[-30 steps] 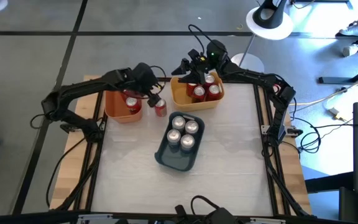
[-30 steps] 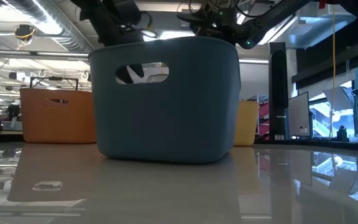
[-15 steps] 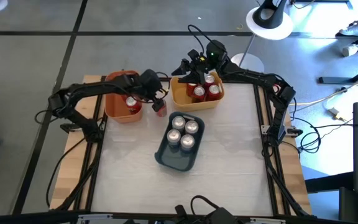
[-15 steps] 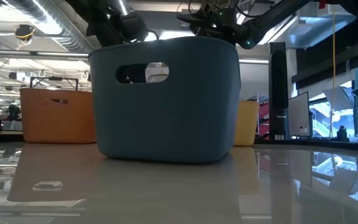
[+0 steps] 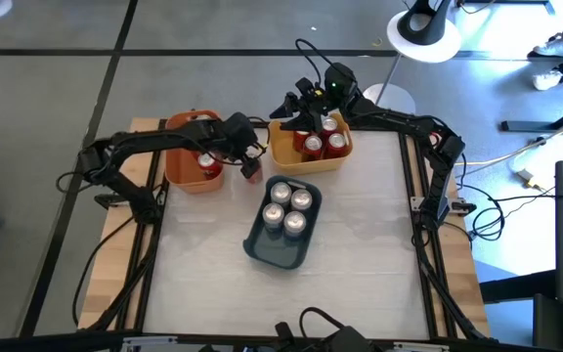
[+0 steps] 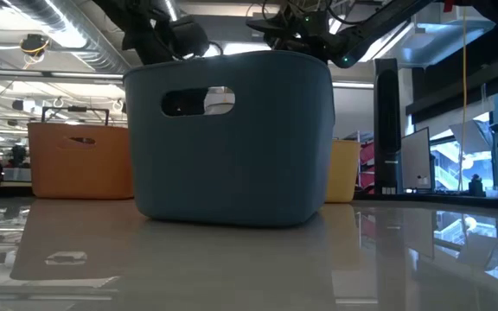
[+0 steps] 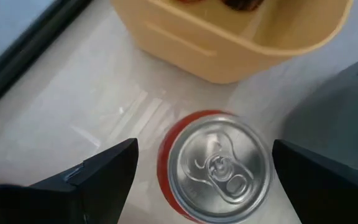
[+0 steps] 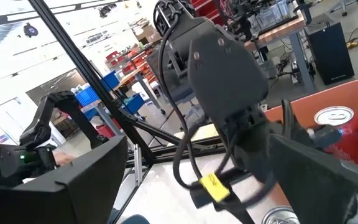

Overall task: Sort soda cans
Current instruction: Put the orange soda can into the orange bin

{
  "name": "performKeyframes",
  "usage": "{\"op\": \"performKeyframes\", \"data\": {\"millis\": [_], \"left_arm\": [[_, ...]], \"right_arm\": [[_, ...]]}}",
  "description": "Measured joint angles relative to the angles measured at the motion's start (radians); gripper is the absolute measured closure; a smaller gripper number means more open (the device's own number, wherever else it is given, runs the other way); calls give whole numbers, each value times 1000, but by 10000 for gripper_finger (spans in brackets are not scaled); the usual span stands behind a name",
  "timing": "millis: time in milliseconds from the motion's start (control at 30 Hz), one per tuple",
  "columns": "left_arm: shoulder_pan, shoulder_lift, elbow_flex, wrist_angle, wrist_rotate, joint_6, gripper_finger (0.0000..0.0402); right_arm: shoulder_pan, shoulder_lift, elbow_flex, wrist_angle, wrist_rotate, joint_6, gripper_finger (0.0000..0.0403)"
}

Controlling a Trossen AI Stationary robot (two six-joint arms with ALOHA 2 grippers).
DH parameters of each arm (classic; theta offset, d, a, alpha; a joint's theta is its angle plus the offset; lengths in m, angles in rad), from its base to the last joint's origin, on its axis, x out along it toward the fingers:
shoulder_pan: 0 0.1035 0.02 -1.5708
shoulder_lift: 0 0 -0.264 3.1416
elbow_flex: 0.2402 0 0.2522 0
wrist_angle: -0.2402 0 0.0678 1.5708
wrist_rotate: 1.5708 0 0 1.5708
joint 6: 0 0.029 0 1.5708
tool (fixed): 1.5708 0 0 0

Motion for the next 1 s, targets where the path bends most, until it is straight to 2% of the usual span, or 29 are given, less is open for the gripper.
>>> {"op": "performKeyframes", "data": {"millis": [433, 767, 1000], "left_arm": [[-18, 166, 0, -25, 2, 0, 47], [-20, 125, 0, 7, -1, 16, 102], [-34, 41, 0, -17, -4, -5, 104]], "right_arm": [[0, 0, 0, -22, -1, 0, 22], [0, 0, 0, -22, -2, -2, 22], [0, 0, 0, -23, -2, -1, 22]]}}
